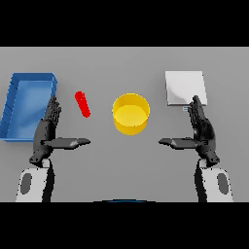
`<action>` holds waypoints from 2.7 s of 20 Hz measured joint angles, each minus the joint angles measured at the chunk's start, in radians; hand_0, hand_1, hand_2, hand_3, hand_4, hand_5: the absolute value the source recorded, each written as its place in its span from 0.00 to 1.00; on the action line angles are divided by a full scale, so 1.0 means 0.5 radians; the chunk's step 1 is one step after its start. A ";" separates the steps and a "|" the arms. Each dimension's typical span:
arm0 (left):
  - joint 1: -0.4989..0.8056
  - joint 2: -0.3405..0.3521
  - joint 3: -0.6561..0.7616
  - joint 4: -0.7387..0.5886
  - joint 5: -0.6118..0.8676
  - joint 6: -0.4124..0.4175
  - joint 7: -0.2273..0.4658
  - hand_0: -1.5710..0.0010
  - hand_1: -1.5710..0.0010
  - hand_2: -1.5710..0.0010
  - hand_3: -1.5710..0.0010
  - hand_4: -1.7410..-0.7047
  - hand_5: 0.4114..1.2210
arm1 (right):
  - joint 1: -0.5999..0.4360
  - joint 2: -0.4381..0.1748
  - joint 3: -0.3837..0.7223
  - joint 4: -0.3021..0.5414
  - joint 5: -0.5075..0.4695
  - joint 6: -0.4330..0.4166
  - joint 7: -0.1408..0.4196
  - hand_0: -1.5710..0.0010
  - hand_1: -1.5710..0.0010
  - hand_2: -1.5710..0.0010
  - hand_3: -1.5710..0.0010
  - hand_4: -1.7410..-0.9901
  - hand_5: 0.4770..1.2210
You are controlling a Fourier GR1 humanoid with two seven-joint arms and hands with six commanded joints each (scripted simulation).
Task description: Pick up the red beaker and tilt it to pour out 1 green nut into yellow bowl. Pick up the yellow bowl and place it on the metallic measuring scale.
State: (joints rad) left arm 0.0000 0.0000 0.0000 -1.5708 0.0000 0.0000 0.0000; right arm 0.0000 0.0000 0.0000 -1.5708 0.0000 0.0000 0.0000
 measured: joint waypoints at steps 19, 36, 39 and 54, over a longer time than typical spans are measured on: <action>0.121 0.108 -0.245 -0.204 -0.311 -0.053 0.221 1.00 1.00 1.00 1.00 0.56 0.29 | 0.175 -0.119 0.266 -0.277 0.452 -0.050 -0.165 1.00 1.00 1.00 1.00 0.72 0.20; -0.692 0.094 -0.075 0.797 -0.393 0.012 -0.010 1.00 1.00 1.00 1.00 0.52 0.32 | 0.170 -0.104 0.244 -0.266 0.381 -0.015 -0.178 1.00 1.00 1.00 1.00 0.68 0.21; -0.770 0.096 -0.033 0.923 -0.401 0.053 -0.038 1.00 1.00 1.00 1.00 0.51 0.33 | 0.196 -0.117 0.234 -0.249 0.389 -0.021 -0.213 1.00 1.00 1.00 1.00 0.67 0.22; -1.002 -0.035 0.080 1.352 -0.435 0.319 -0.362 0.21 0.21 0.19 0.27 0.10 0.89 | 0.195 -0.105 0.236 -0.290 0.395 -0.038 -0.146 1.00 1.00 1.00 1.00 0.66 0.23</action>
State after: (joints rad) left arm -0.5009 -0.0173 0.0400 -0.8946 -0.2175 0.1597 -0.1812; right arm 0.0974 -0.0524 0.1182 -1.7159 0.1974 -0.0191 -0.0732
